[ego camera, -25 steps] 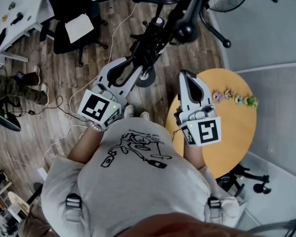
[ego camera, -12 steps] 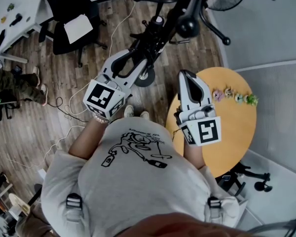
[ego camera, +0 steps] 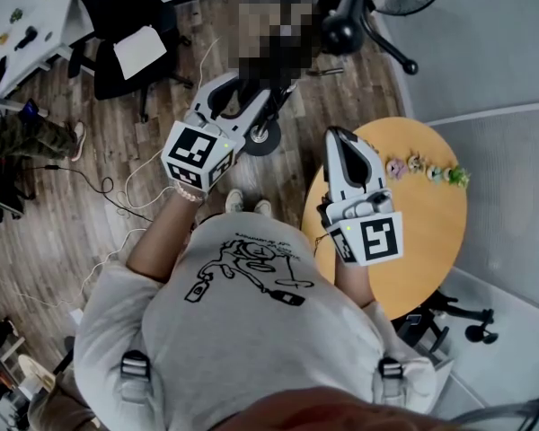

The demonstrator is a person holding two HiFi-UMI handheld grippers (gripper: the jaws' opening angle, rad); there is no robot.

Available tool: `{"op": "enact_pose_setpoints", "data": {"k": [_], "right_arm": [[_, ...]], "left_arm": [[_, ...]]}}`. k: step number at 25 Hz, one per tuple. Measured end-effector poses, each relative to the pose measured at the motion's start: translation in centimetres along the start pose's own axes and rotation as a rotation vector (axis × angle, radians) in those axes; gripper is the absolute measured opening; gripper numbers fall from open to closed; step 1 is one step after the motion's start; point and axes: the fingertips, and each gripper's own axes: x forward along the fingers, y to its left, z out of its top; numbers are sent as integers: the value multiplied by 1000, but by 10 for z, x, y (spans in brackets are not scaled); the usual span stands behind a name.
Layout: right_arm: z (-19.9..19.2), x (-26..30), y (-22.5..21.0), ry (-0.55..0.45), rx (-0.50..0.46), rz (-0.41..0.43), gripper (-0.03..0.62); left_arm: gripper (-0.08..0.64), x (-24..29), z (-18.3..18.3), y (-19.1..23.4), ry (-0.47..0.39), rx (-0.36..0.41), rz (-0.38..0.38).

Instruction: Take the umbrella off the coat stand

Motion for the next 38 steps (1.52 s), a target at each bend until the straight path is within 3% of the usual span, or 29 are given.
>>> {"op": "enact_pose_setpoints", "data": {"k": [9, 25, 38], "right_arm": [[0, -3, 2, 3, -5, -5, 15], [-2, -7, 3, 10, -9, -17, 15], [-4, -11, 0, 14, -7, -37, 15]], "left_arm": [[207, 24, -9, 15, 12, -5, 8], [316, 70, -43, 31, 114, -20, -14], [318, 92, -61, 31, 194, 38, -15]]}}
